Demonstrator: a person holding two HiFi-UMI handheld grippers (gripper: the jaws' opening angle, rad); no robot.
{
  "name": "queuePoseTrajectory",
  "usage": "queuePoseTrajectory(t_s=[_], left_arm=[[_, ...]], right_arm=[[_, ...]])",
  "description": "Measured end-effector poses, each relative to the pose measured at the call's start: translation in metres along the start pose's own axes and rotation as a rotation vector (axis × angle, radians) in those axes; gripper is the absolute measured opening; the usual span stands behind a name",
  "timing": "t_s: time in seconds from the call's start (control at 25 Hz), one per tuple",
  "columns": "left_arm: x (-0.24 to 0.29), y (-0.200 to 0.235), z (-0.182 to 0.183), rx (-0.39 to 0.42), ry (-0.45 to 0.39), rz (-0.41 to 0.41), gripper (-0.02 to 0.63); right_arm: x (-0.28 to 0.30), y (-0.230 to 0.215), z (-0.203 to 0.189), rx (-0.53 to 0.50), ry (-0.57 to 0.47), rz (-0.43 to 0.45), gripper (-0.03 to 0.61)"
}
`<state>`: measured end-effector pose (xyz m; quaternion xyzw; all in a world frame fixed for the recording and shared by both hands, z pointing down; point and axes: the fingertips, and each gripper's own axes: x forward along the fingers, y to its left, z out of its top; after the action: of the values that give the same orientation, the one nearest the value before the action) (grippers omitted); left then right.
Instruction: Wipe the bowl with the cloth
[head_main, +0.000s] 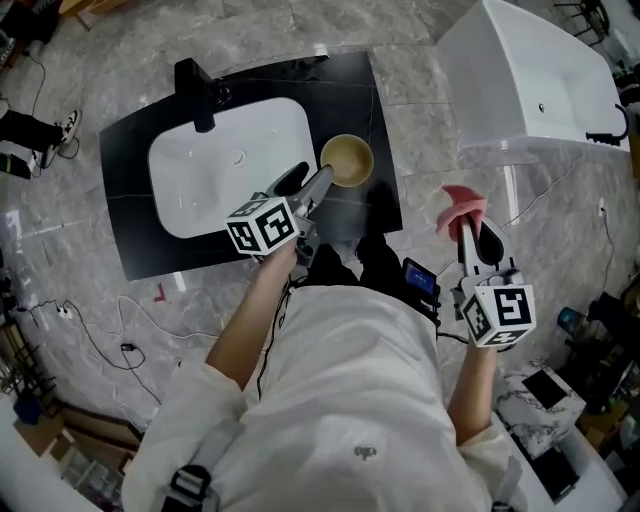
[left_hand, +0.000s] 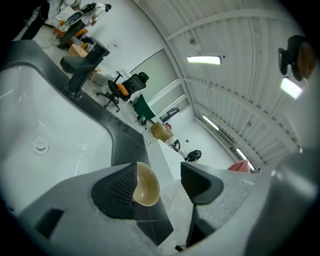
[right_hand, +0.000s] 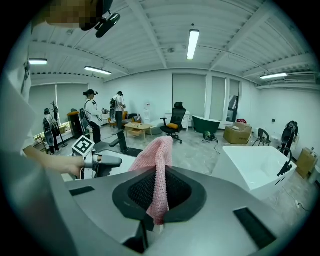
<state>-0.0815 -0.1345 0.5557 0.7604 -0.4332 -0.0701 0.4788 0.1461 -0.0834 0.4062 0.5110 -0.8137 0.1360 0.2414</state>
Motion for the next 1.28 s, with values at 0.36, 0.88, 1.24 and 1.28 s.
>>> queuePoseTrajectory(t_s=[0.36, 0.88, 1.24, 1.28], left_arm=[[-0.064, -0.088, 0.012, 0.393, -0.075, -0.096, 0.353], [-0.156, -0.179, -0.026, 0.601, -0.288, 0.095, 0.182], [-0.192, -0.239, -0.074, 0.699, -0.319, 0.095, 0.014], [-0.193, -0.243, -0.077, 0.717, -0.316, 0.088, 0.014]], right_arm=[[0.007, 0.028, 0.009, -0.029, -0.063, 0.134, 0.017], [-0.073, 0.035, 0.009, -0.041, -0.233, 0.391, 0.017], [-0.142, 0.045, -0.015, -0.024, -0.350, 0.513, 0.015], [-0.147, 0.049, -0.016, -0.027, -0.361, 0.521, 0.015]])
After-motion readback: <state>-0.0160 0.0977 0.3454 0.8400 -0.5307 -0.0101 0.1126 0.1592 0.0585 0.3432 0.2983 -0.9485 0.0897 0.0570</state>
